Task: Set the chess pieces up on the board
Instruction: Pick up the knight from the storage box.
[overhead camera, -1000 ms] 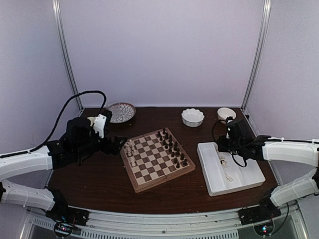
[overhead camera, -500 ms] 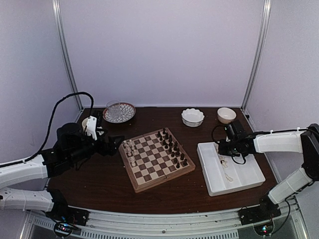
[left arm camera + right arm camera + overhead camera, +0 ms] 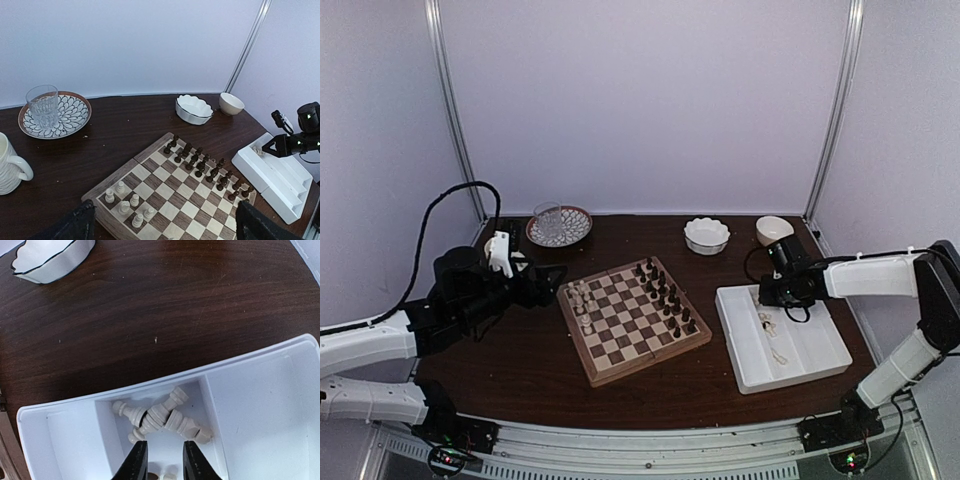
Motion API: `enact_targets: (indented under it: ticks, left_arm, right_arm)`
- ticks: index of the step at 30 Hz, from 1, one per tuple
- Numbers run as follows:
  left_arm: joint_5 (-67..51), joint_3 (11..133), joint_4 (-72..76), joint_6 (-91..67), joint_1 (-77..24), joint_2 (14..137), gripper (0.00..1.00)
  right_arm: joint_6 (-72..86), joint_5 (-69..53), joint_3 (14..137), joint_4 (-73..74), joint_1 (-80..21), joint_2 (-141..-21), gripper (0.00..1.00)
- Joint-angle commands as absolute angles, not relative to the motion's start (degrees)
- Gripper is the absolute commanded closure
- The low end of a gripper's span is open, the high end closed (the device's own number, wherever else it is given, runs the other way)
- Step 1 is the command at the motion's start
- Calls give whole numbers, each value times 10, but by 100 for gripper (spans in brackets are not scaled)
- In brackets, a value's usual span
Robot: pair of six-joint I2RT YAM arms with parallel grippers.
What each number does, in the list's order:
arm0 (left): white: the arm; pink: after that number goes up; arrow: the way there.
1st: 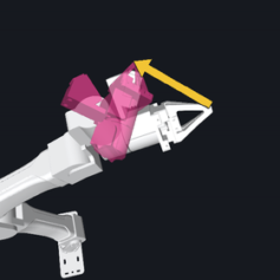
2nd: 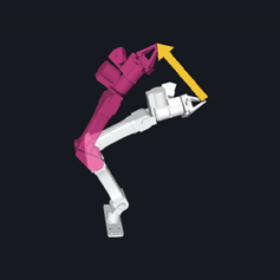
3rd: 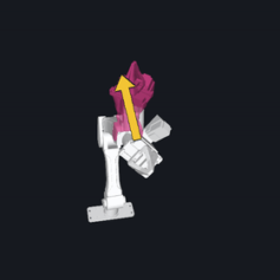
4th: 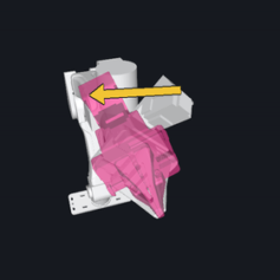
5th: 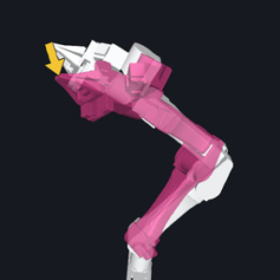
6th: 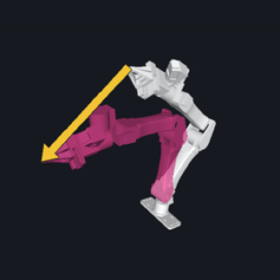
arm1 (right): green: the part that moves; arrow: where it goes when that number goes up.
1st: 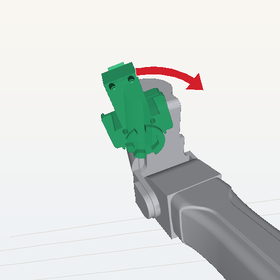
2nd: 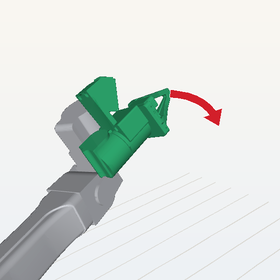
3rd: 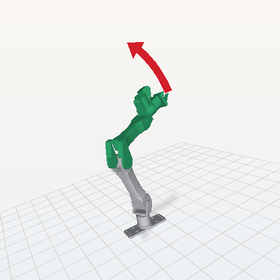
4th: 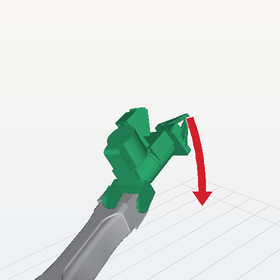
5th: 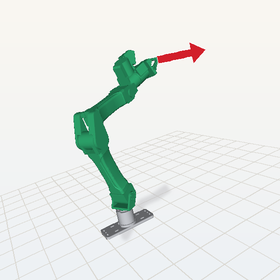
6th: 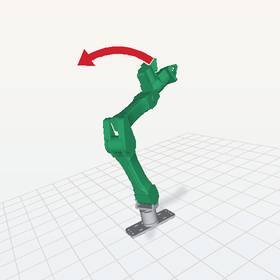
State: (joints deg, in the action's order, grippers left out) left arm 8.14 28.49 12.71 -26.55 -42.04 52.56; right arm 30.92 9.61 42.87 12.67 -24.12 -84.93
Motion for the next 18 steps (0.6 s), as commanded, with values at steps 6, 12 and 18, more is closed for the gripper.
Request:
enact_targets:
  ticks: [6, 12, 18]
  left_arm:
    - [86, 302, 138, -255, -417, 540, 2]
    - [81, 307, 138, -229, -417, 554, 3]
    - [78, 322, 119, -230, -417, 567, 2]
  right_arm:
    - [271, 117, 487, 131, -226, -918, 71]
    - [280, 96, 488, 139, -203, -936, 69]
    - [287, 29, 489, 164, -192, -951, 68]
